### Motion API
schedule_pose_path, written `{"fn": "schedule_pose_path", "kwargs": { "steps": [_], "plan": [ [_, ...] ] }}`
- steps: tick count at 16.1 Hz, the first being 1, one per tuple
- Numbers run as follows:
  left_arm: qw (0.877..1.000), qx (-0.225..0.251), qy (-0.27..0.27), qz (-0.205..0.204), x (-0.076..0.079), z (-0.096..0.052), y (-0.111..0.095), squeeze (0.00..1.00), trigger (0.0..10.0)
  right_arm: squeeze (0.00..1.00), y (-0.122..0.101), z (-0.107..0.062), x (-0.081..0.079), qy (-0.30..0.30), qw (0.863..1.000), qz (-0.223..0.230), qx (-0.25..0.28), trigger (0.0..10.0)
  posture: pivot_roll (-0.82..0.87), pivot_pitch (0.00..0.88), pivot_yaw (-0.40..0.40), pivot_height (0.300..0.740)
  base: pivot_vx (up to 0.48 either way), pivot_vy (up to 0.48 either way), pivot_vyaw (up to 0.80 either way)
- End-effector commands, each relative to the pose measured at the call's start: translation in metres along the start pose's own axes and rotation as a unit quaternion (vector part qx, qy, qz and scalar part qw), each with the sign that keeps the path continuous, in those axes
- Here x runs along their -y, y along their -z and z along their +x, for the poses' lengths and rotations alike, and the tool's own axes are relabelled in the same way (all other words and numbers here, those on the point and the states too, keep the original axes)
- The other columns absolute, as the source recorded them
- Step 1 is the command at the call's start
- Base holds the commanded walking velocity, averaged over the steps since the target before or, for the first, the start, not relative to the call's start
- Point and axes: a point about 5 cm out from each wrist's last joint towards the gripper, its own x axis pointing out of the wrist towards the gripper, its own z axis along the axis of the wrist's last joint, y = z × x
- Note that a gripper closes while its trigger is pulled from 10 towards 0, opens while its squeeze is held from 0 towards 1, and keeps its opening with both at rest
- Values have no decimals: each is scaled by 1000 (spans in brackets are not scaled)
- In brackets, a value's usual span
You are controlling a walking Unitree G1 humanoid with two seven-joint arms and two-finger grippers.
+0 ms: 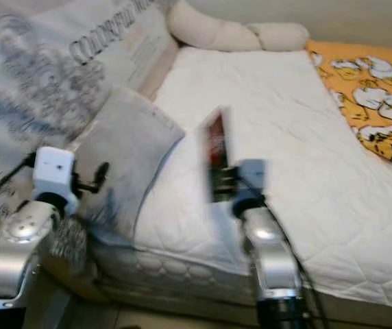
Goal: Clean up the room
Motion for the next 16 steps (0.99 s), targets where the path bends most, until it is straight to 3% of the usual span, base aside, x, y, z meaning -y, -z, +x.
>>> {"fn": "schedule_pose_path", "kwargs": {
  "steps": [1,6,9,11,13,16],
  "plan": [
    [1000,6,8,3,4,1,-3,686,10000,0,-14,0,10,17,999,-4,29,10000,0,0,34,740,352,0,0],
    [1000,6,9,6,4,-1,-3,686,10000,0,-14,2,8,9,1000,-3,28,10000,16,0,18,740,347,0,0],
    [1000,8,18,16,5,-3,-3,682,10000,0,-17,12,5,-10,1000,14,23,10000,39,0,-1,740,337,0,0],
    [998,7,51,38,9,-8,-3,663,10000,0,-17,19,3,-24,999,40,15,10000,56,0,-7,740,0,0,0],
    [989,-8,110,101,7,-16,-1,651,10000,0,-11,36,-2,-72,995,57,-34,10000,88,0,-5,740,0,0,0],
    [974,-18,188,124,1,-24,-6,655,10000,0,-12,61,7,-77,982,160,-64,10000,115,0,10,740,0,0,0]
  ]
}}
